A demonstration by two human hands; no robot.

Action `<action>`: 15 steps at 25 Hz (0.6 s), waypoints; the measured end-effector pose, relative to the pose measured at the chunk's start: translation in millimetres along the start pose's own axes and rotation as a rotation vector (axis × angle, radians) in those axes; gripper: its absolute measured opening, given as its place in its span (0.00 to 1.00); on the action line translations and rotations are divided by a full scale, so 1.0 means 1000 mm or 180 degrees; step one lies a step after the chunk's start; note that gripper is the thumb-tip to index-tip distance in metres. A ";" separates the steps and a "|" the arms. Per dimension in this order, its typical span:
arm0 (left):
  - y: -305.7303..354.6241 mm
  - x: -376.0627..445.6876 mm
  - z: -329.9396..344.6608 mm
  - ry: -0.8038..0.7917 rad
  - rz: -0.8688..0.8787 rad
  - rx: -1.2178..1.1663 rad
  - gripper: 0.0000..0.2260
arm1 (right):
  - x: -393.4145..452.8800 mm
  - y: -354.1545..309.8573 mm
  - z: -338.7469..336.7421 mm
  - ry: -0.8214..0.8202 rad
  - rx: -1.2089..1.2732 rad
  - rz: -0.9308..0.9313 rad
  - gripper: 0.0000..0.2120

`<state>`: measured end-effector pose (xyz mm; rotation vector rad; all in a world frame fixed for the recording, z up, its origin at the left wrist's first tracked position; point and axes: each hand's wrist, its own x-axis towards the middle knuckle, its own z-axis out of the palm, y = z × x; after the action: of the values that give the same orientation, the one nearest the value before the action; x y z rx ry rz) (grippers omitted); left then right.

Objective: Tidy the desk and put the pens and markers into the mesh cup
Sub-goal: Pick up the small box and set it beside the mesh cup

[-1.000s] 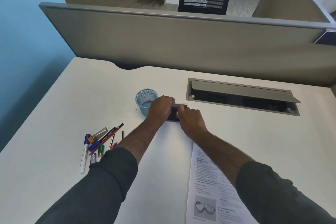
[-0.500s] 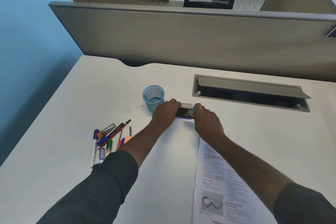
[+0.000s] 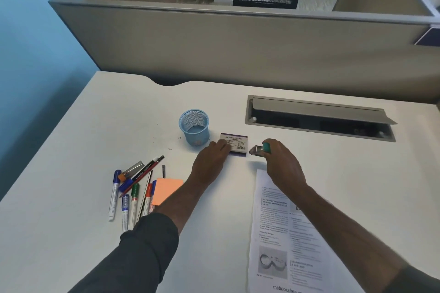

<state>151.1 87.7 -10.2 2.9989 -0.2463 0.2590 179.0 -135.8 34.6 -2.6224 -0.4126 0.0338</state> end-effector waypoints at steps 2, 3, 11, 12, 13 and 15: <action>0.002 -0.003 0.002 0.0081 -0.0012 0.0033 0.15 | -0.008 0.005 -0.005 -0.0028 0.0006 -0.0022 0.15; 0.004 -0.004 0.002 0.0101 -0.0011 0.0050 0.15 | -0.012 0.008 -0.007 -0.0033 0.0009 -0.0022 0.16; 0.022 -0.009 -0.020 0.0470 -0.0241 -0.0191 0.11 | -0.050 0.025 -0.038 -0.0148 0.0355 0.0760 0.12; 0.030 -0.013 -0.025 0.0534 -0.0294 -0.0265 0.14 | -0.058 0.025 -0.046 -0.0139 0.0399 0.0802 0.10; 0.039 -0.019 -0.030 0.0581 -0.0362 -0.0339 0.16 | -0.065 0.024 -0.055 -0.0126 0.0461 0.0808 0.09; 0.059 -0.033 -0.039 0.0565 -0.0448 -0.0500 0.18 | -0.081 0.022 -0.074 -0.0083 0.0563 0.0741 0.06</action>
<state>102.3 40.2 27.9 2.8002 -0.0355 0.4646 115.1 -211.7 85.5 -2.4830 -0.1054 0.1730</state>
